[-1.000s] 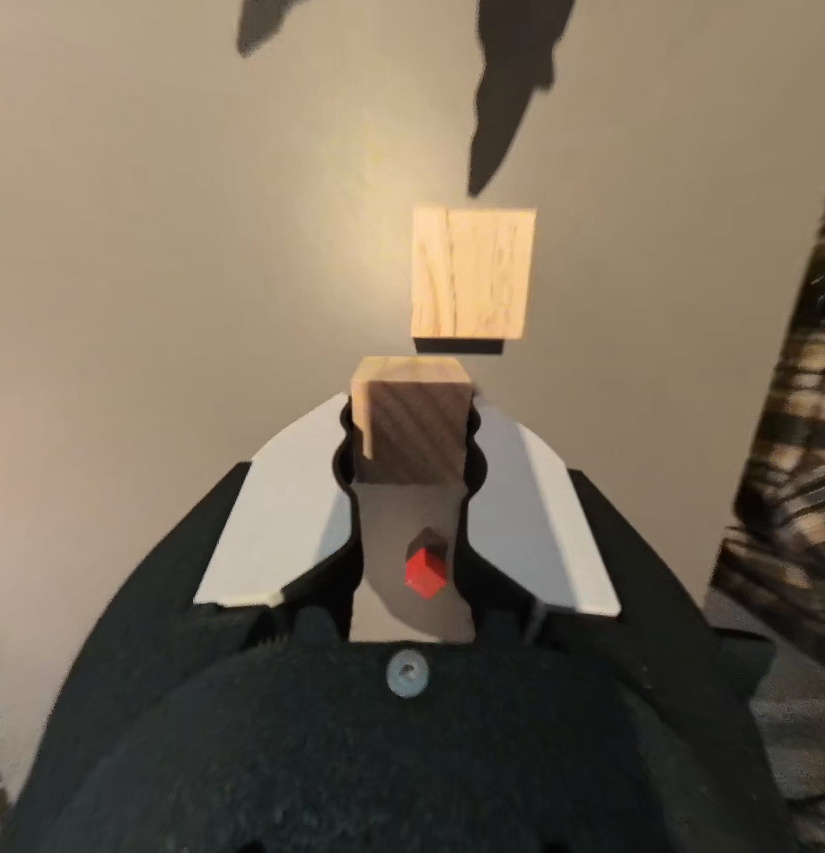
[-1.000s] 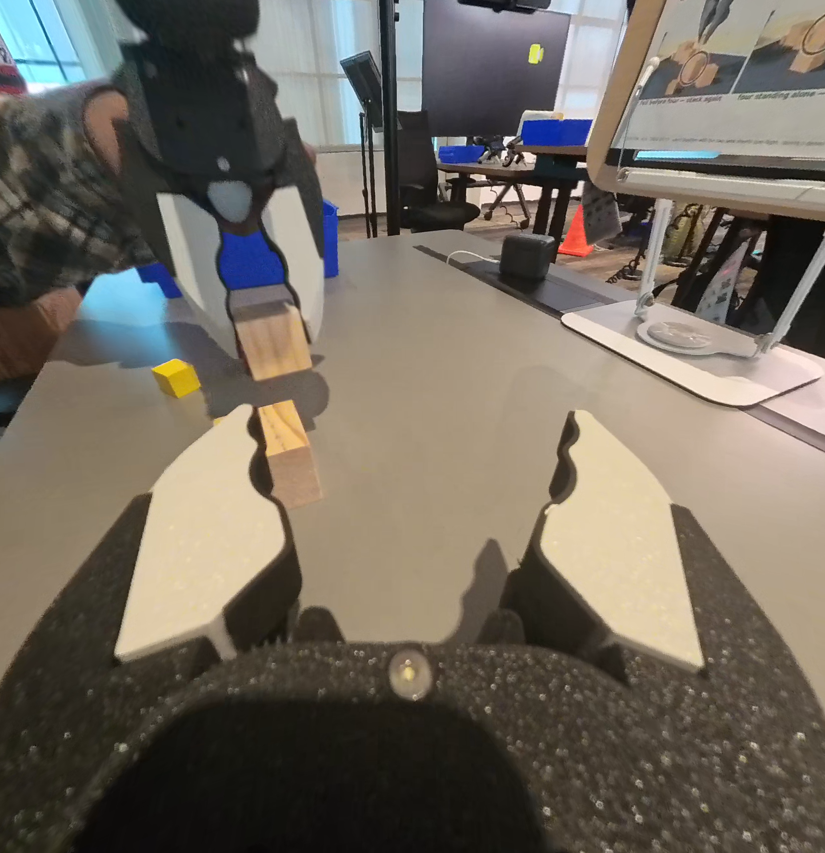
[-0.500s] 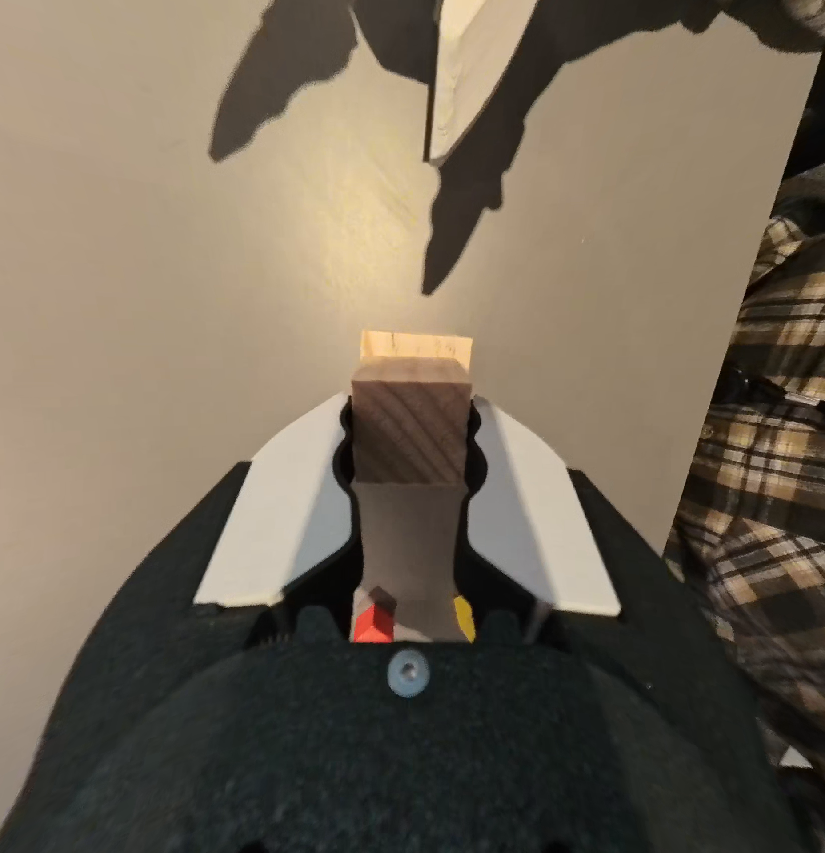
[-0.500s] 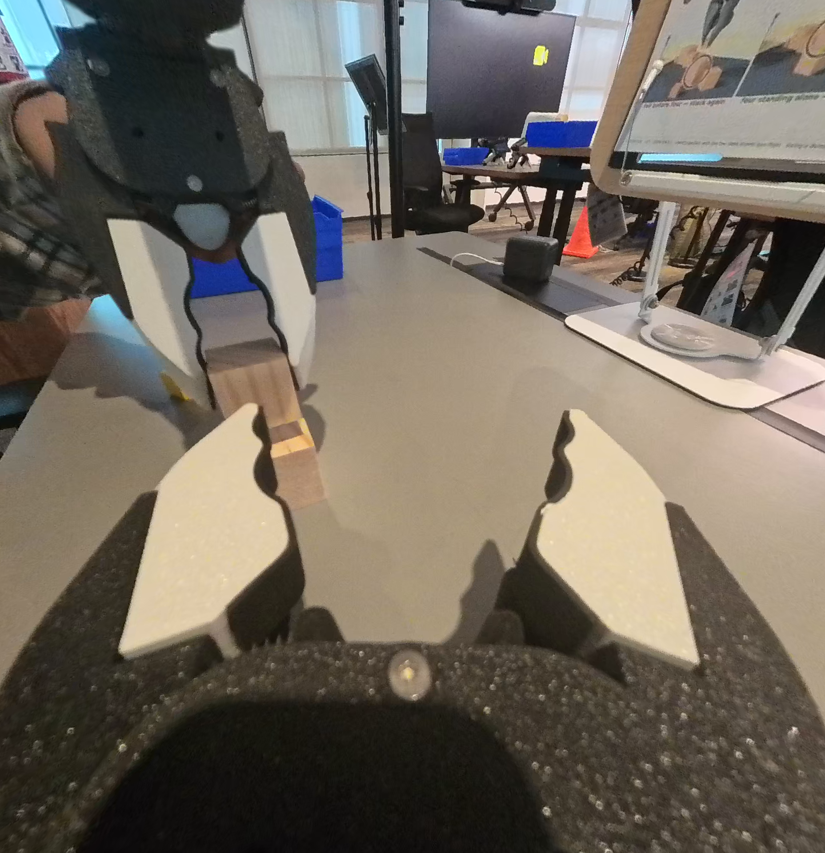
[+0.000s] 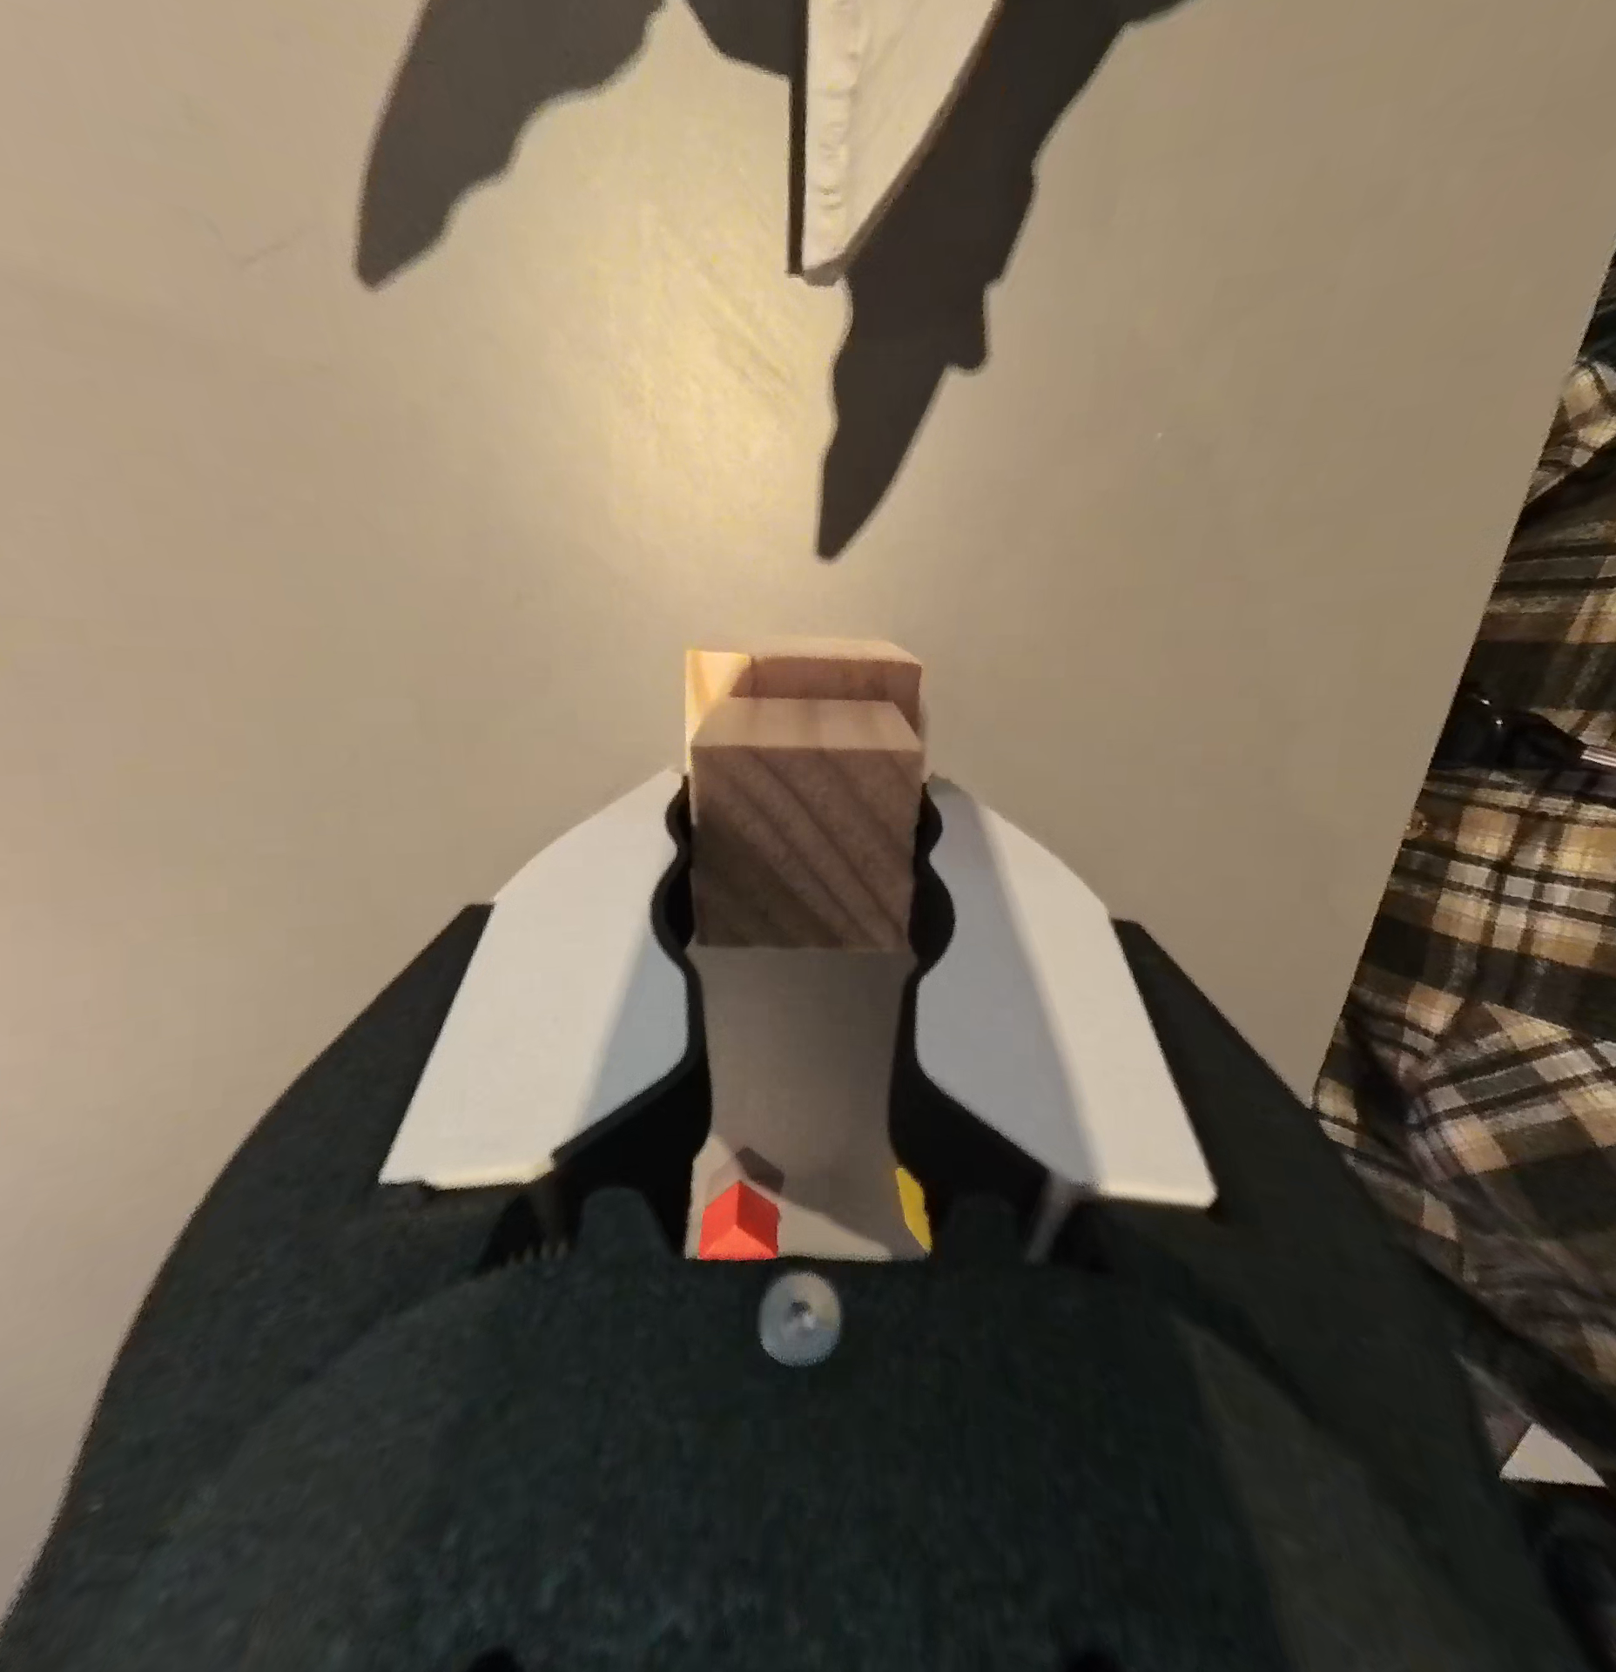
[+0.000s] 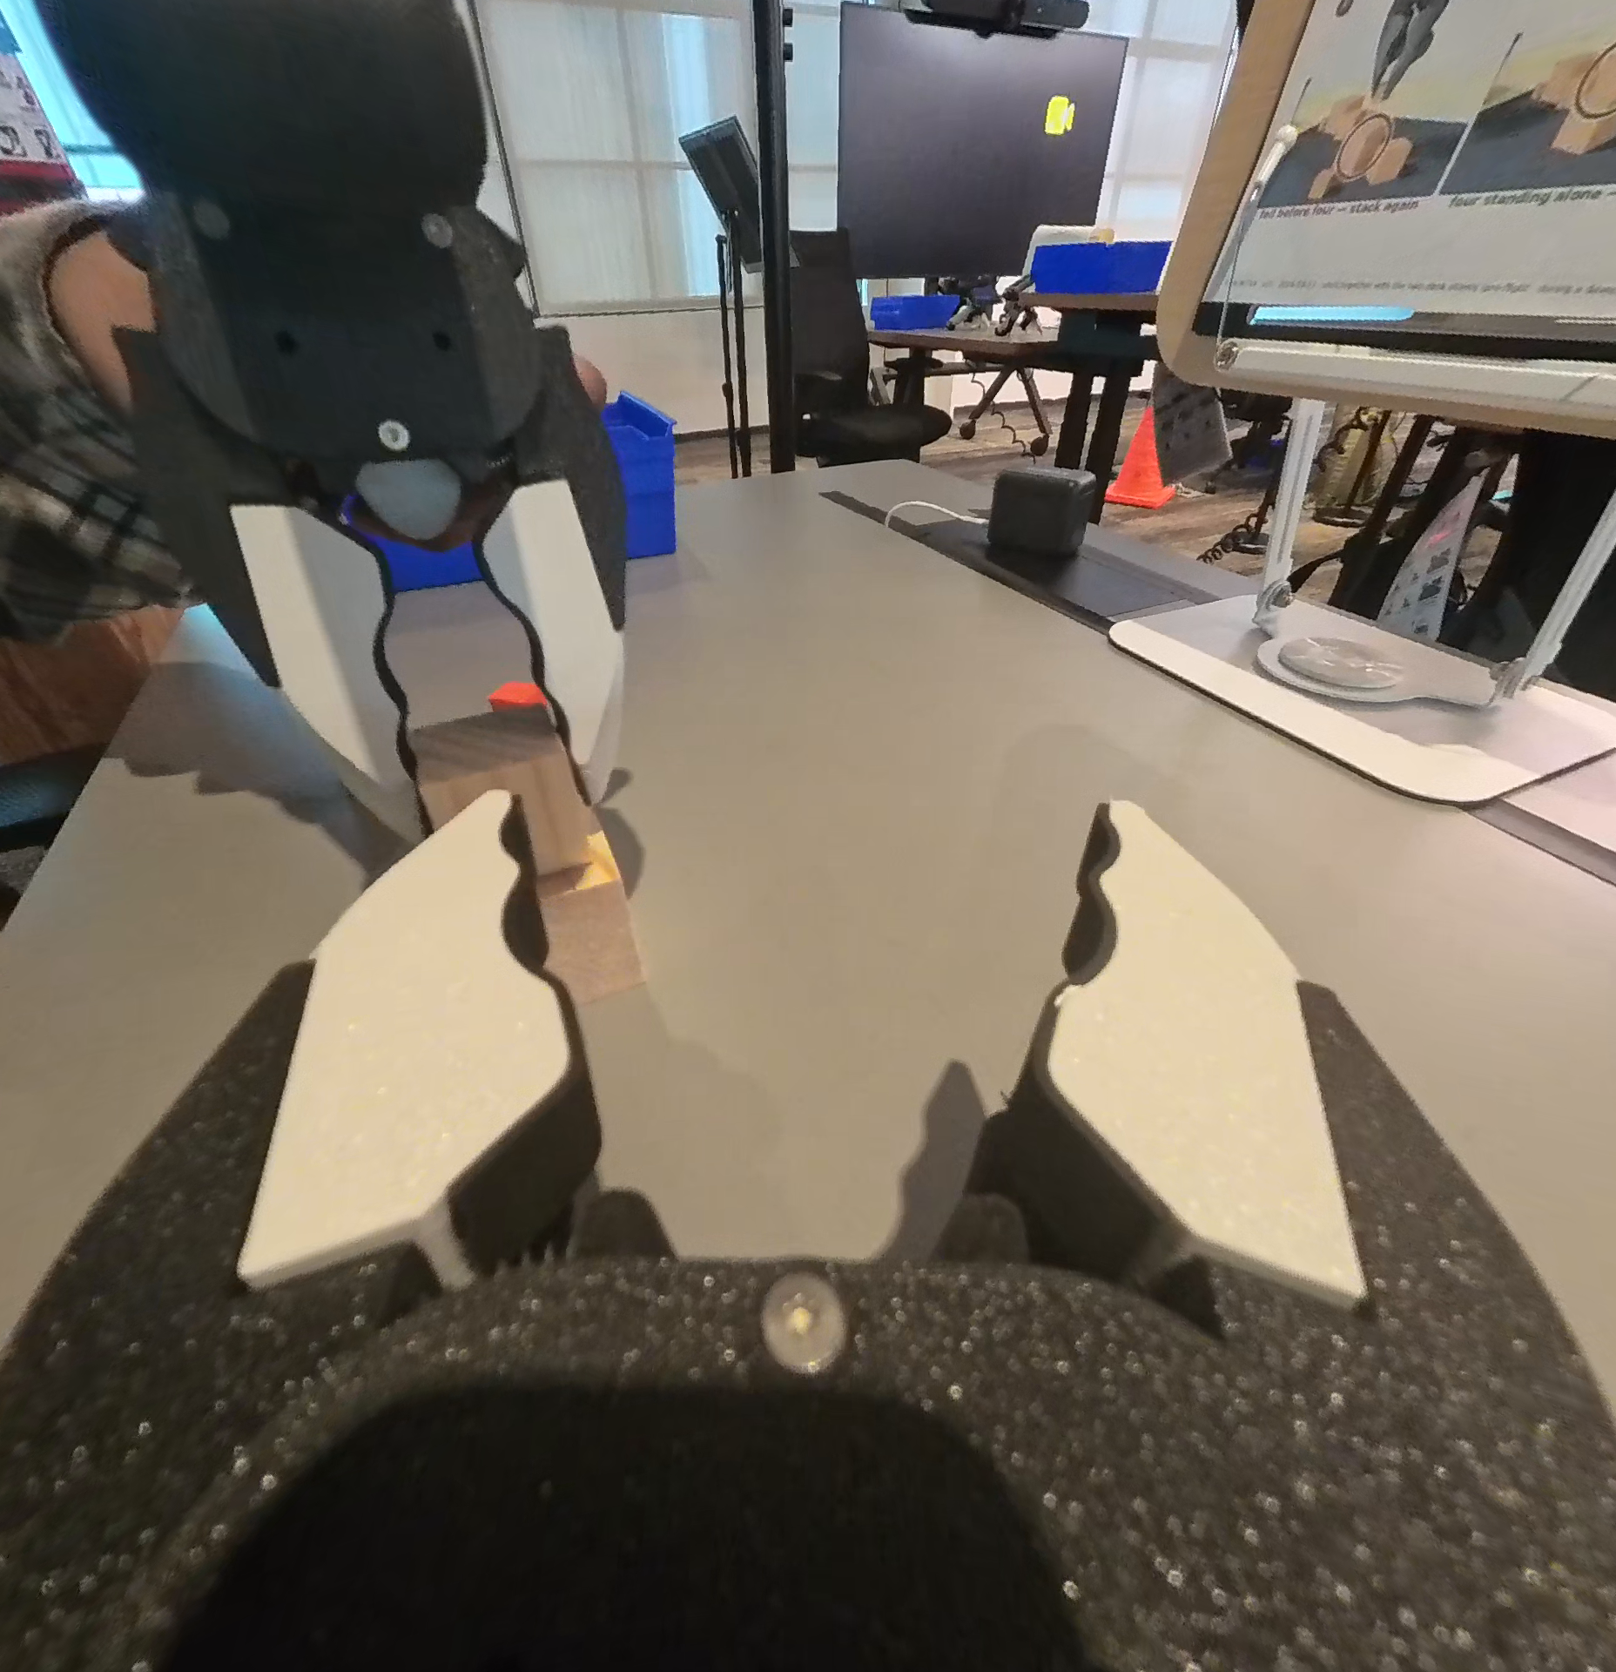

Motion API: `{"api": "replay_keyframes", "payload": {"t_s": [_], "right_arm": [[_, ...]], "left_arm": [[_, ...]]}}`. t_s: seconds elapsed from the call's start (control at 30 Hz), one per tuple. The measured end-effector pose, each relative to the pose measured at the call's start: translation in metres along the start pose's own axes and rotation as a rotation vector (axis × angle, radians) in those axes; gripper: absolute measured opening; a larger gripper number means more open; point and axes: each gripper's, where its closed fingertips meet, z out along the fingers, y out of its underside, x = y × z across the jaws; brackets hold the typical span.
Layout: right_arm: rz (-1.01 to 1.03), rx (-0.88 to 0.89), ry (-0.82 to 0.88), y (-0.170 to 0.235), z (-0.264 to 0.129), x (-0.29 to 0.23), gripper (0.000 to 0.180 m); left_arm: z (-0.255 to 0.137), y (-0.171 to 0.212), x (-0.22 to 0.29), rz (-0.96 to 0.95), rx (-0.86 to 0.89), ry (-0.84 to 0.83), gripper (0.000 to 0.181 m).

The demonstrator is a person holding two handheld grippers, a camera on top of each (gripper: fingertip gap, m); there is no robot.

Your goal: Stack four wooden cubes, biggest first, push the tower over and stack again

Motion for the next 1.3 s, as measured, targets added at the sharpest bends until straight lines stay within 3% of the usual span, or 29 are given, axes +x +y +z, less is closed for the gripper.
{"api": "replay_keyframes", "payload": {"t_s": [1.07, 1.2, 1.3], "right_arm": [[0.01, -0.007, -0.003, 0.002, 0.001, 0.0, 0.112], [0.009, 0.0, -0.001, 0.0, 0.0, 0.0, 0.113], [0.009, 0.004, -0.001, -0.001, -0.001, 0.0, 0.114]], "left_arm": [[0.002, -0.003, 0.001, 0.021, 0.012, -0.006, 0.045], [-0.01, -0.005, -0.004, 0.007, 0.064, -0.024, 0.065], [-0.044, -0.002, -0.02, -0.044, 0.196, -0.088, 0.082]]}}
